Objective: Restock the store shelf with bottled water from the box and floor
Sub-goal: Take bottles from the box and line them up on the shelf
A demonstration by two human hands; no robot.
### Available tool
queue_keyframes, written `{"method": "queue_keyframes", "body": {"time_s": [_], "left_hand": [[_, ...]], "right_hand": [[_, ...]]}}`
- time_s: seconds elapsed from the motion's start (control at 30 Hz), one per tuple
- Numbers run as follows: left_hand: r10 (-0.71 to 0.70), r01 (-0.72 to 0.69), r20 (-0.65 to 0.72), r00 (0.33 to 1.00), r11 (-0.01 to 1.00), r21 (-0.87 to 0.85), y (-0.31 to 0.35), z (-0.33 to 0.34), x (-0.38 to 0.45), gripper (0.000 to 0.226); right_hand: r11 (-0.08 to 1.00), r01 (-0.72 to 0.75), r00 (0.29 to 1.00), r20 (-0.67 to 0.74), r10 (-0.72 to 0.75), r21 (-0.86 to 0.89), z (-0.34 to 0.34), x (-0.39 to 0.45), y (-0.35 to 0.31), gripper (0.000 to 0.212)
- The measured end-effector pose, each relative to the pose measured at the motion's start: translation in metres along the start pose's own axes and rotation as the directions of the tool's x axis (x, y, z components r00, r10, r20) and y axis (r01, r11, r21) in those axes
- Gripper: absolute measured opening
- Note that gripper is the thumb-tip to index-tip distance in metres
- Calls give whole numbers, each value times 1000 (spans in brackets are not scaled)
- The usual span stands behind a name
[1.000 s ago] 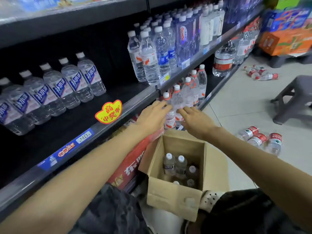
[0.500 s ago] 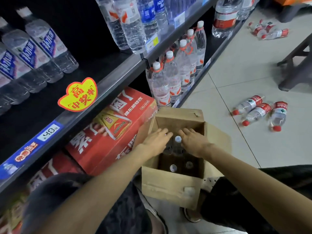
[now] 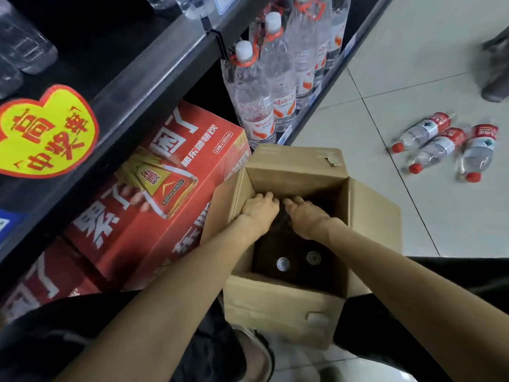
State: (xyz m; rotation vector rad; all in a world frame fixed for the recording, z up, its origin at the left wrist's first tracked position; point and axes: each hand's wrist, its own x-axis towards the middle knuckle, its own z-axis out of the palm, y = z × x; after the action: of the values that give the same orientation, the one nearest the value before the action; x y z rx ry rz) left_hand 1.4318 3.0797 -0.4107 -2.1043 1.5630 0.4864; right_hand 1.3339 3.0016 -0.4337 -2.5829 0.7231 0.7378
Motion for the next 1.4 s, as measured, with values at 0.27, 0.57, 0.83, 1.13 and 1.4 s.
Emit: {"method": "queue_keyframes", "body": {"time_s": [0.27, 0.57, 0.83, 1.13, 1.4], "left_hand": [[-19, 18, -30, 999, 999, -49, -1, -3, 7, 66], [-63, 63, -5, 998, 996, -68, 8, -5, -7, 62], [-61, 58, -40, 997, 995, -81, 5, -15, -33, 54], [-54, 46, -102, 993, 996, -80, -1, -44, -67, 50], [-36, 13, -184, 982, 992, -123, -9, -72, -104, 43]], "right_hand": [[998, -69, 998, -15, 69, -7, 1, 0, -10, 76], [990, -99, 991, -79, 108, 104, -6, -10, -12, 51], [991, -94, 990, -94, 102, 93, -3, -22, -27, 54], [998, -50, 992, -114, 53, 30, -30, -55, -34, 52], [1000, -7, 982, -189, 9, 9, -55, -89, -32, 36]]}}
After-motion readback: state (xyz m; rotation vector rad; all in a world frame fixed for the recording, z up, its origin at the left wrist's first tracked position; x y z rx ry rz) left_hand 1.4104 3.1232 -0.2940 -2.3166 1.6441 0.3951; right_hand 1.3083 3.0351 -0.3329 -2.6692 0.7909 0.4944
